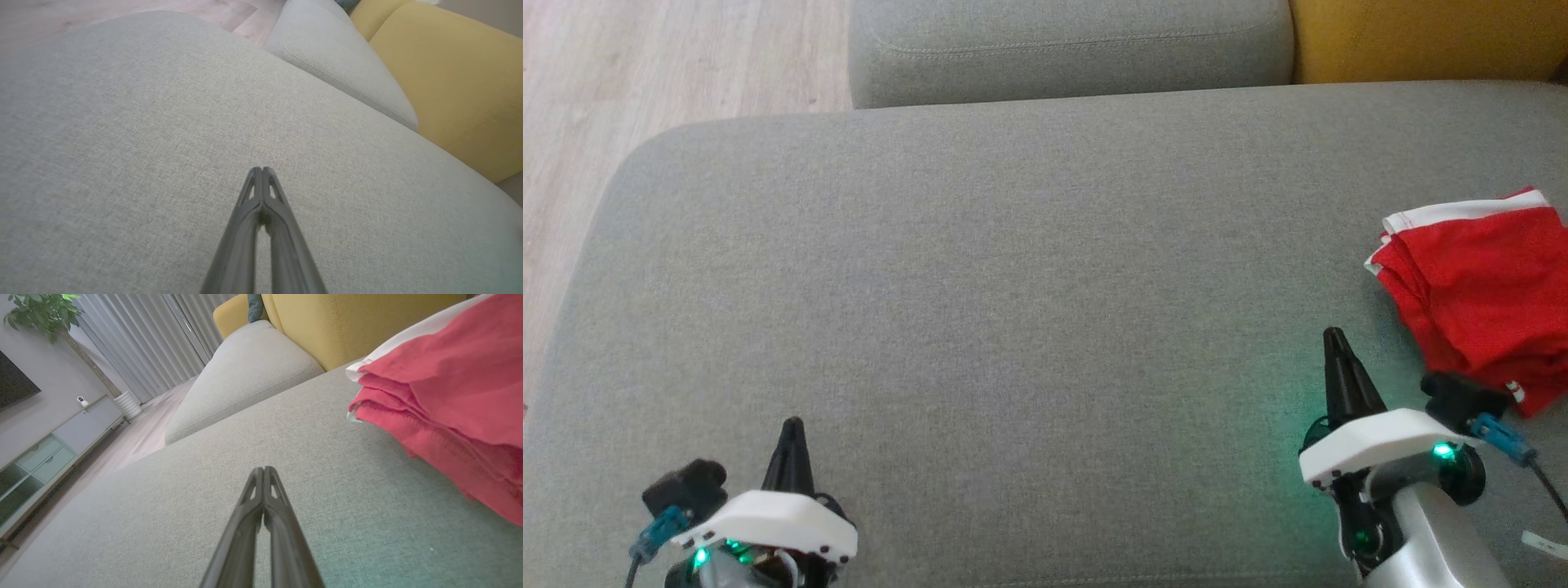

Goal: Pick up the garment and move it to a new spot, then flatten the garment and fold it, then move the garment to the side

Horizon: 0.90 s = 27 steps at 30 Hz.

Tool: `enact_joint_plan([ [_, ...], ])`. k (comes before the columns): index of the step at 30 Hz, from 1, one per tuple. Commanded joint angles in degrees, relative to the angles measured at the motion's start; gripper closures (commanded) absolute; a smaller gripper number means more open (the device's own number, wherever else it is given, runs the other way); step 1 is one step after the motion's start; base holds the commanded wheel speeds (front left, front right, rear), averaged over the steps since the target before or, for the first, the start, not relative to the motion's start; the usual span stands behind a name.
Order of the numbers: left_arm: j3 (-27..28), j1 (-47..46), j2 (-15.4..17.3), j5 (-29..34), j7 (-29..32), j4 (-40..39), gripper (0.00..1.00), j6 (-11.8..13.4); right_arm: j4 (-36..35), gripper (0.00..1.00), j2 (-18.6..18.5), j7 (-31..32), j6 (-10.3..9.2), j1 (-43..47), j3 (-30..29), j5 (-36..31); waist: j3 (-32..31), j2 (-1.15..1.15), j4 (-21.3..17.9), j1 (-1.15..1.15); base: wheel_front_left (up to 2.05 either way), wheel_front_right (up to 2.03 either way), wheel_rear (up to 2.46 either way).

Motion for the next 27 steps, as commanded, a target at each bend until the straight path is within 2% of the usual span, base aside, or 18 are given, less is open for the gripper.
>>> enact_joint_plan([
  [1, 1.03, -2.57, 0.42, -1.47, 0.2, -2.12, 1.0, -0.77, -2.46, 1.0, -0.06, 0.36, 0.05, -1.34, -0.32, 1.62, -0.02, 0.0, 0.01, 0.0, 0.0, 0.0, 0.0],
  [27, 3.68, -3.44, 0.57, -17.13, 4.41, -3.57, 1.0, -3.24, -6.78, 1.0, 0.03, 4.5, 0.09, 0.53, -3.01, 17.98, -0.43, 0.0, 0.24, 0.0, 0.0, 0.0, 0.0],
])
